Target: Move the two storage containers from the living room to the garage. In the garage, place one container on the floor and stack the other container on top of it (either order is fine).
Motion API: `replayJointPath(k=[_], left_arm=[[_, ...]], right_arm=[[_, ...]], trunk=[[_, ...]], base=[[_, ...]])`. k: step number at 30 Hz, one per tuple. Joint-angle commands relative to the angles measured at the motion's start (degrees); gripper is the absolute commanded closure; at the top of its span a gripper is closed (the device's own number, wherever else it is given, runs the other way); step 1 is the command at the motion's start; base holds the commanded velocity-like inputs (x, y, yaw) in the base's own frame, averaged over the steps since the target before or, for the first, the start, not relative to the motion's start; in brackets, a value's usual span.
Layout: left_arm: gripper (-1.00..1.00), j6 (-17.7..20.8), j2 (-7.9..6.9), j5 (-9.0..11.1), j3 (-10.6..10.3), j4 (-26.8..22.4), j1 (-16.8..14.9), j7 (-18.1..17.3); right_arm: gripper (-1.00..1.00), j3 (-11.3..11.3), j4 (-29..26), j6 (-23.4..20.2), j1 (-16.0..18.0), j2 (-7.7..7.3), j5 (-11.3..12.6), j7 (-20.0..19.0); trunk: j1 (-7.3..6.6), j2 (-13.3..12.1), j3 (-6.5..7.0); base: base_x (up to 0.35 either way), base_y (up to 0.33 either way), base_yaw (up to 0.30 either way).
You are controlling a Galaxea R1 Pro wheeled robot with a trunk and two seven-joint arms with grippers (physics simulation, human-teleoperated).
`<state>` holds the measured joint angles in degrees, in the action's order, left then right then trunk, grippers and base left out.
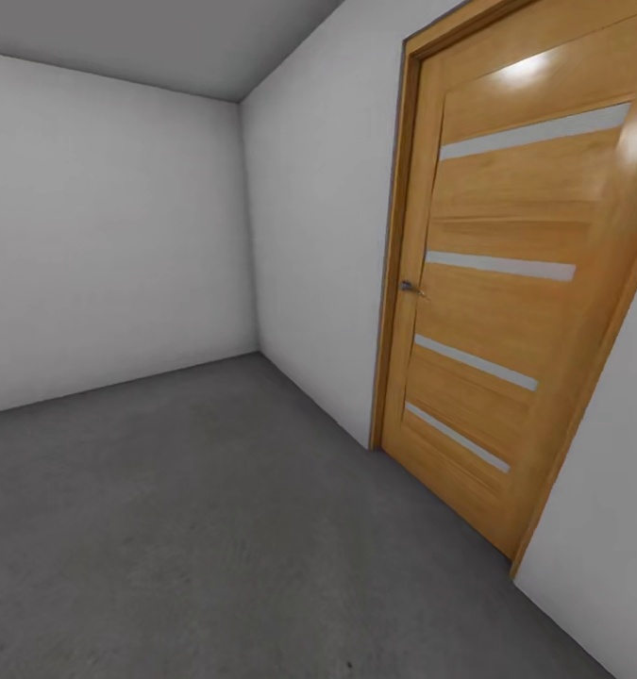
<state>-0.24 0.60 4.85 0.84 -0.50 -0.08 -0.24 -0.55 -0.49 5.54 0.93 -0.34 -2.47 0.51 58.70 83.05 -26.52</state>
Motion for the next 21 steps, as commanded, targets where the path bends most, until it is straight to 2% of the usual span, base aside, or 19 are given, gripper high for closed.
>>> replayJointPath(k=[1,12,21], left_arm=[[-1.0,0.0,0.01,0.5,0.0,0.0,0.0,0.0],[-1.0,0.0,-0.06,0.5,0.0,0.0,0.0,0.0],[-1.0,0.0,-0.08,0.5,0.0,0.0,0.0,0.0]], right_arm=[[-1.0,0.0,0.1,0.2,0.0,-0.01,-0.3,0.1],[-1.0,0.1,0.1,0.3,0.0,0.24,-0.2,0.1],[-1.0,0.2,0.1,0.2,0.0,0.32,-0.2,0.2]], trunk=[[0.03,0.0,-0.05],[0.03,0.0,-0.05],[0.03,0.0,-0.05]], base=[[0.324,0.142,0.0],[0.324,0.134,-0.011],[0.324,0.108,-0.202]])
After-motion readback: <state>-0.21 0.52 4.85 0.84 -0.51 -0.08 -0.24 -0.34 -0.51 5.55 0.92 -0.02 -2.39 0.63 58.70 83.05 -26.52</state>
